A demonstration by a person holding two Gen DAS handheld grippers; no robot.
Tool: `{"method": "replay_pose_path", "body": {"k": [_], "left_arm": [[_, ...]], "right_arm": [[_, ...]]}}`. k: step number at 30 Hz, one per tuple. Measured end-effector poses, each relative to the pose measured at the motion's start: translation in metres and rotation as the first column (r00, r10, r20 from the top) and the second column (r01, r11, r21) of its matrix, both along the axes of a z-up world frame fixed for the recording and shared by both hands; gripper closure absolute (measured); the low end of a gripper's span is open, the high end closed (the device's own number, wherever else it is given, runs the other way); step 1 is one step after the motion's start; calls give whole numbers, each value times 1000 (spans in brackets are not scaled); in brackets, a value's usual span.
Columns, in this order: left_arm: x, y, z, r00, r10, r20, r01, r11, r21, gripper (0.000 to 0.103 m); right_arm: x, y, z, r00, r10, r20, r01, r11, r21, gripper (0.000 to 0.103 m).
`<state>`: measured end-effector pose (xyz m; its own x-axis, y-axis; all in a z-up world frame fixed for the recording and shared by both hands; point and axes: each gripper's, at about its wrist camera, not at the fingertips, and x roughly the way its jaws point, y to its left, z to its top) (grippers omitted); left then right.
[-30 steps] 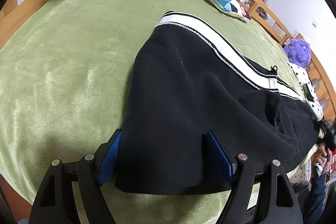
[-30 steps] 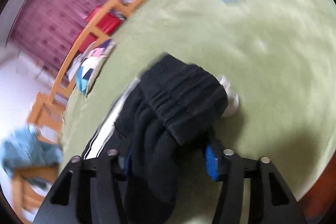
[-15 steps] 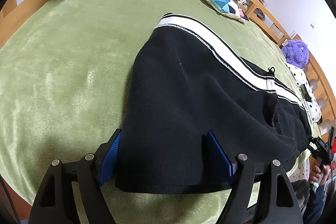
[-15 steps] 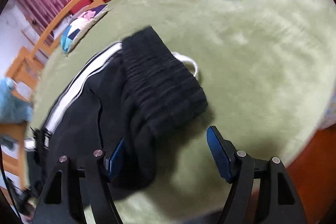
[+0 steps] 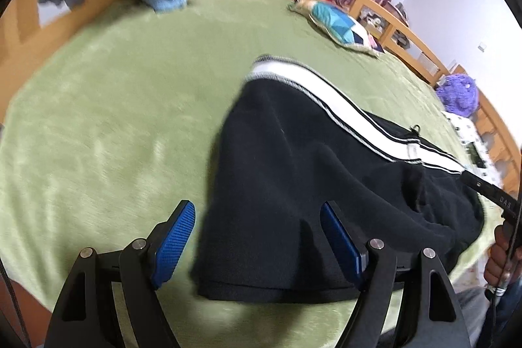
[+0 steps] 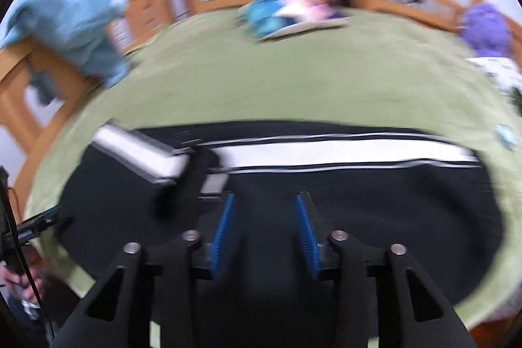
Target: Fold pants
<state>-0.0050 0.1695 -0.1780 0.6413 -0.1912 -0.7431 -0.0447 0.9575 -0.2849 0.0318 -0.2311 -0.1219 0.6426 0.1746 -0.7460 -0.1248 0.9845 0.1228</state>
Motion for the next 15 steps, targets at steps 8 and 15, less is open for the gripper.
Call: {"method": "replay_pose_path", "body": {"k": [8,15], "left_arm": [[-7,4,8,998,23,63,-25,999,22,25],[-7,-3,11,997,26,72,-28,999,26,25]], "right_arm": [[10,83,-34,989,115,-88,-111,992,55,65],[16,85,-45,989,119,-87,-115,992,42,98]]}}
